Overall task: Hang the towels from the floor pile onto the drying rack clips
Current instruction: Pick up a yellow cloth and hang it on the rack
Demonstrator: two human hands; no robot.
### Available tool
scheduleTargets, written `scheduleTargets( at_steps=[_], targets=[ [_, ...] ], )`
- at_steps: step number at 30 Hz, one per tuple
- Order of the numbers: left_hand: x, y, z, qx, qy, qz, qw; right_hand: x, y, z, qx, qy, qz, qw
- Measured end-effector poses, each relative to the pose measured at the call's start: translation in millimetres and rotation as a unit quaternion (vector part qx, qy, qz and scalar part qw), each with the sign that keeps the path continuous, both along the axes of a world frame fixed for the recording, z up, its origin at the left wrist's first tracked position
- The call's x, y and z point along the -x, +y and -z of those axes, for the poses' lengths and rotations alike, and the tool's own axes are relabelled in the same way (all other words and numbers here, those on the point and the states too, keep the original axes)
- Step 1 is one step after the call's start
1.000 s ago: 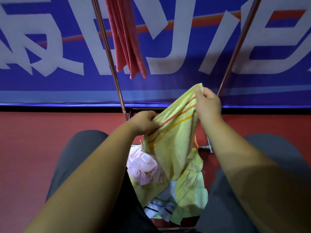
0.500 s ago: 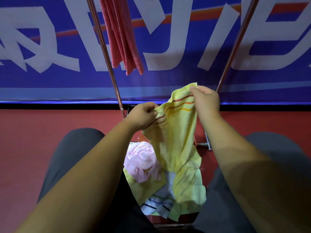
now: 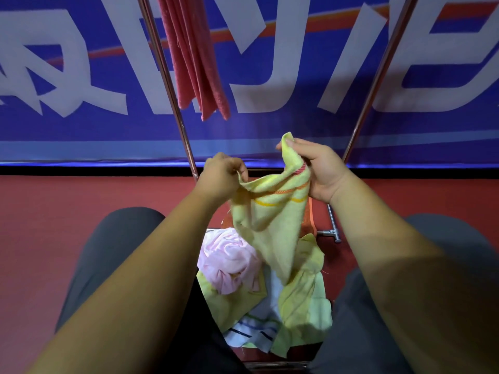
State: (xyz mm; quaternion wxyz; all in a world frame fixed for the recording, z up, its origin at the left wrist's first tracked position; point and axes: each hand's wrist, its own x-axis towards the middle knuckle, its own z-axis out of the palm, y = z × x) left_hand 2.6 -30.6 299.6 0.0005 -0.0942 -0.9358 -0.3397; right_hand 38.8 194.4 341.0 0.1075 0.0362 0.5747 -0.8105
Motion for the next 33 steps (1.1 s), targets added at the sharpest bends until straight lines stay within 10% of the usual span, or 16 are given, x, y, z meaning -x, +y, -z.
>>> scheduleTargets(
  at_steps=[18, 33],
  targets=[
    [-3, 3, -7, -0.261, -0.205, 0.000, 0.943, 2, -10, 15, -0.059, -0.017, -0.129, 0.990],
    [1, 22, -1, -0.359, -0.224, -0.029, 0.906, 23, -12, 50, -0.214, 0.024, 0.037, 0.976]
  ],
)
